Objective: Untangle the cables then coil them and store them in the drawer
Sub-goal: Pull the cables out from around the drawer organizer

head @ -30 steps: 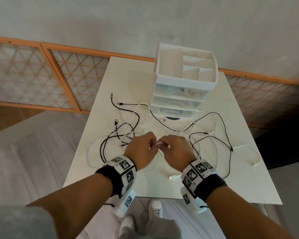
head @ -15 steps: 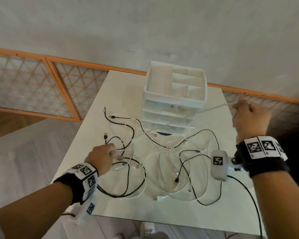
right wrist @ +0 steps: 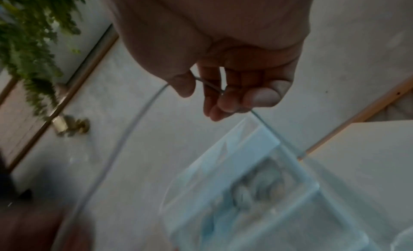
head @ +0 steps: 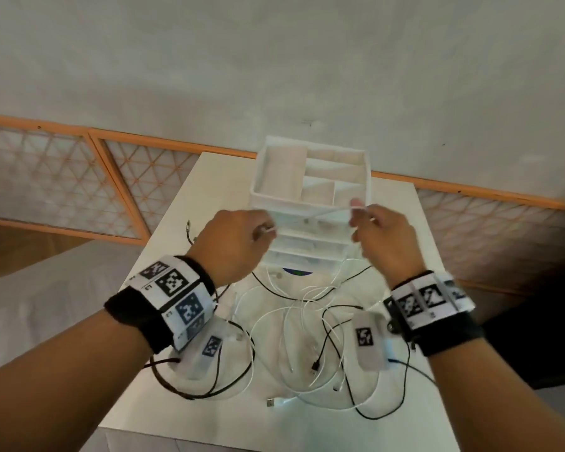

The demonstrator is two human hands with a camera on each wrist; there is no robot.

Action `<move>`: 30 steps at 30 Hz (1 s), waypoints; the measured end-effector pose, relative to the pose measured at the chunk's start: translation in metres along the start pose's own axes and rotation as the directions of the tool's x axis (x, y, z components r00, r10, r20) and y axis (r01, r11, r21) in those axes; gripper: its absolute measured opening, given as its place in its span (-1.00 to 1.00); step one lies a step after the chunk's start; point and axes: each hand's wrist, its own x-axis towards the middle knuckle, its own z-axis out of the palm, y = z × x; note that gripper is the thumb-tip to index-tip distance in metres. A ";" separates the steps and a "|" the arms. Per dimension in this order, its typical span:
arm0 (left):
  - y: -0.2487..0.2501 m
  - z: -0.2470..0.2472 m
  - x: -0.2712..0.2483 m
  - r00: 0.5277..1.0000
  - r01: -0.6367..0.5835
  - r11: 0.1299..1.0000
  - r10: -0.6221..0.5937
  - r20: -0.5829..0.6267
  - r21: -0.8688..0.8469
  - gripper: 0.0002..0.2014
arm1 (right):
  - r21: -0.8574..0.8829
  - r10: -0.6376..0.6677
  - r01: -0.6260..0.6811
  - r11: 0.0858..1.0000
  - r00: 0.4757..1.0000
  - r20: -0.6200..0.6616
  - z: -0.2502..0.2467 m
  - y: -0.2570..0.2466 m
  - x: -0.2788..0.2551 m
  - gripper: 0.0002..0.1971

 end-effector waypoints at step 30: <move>-0.030 0.024 0.014 0.970 0.079 0.960 -0.011 0.244 -0.269 -0.81 | -0.224 0.024 0.056 0.973 0.940 0.339 0.023 0.019 0.006 -0.64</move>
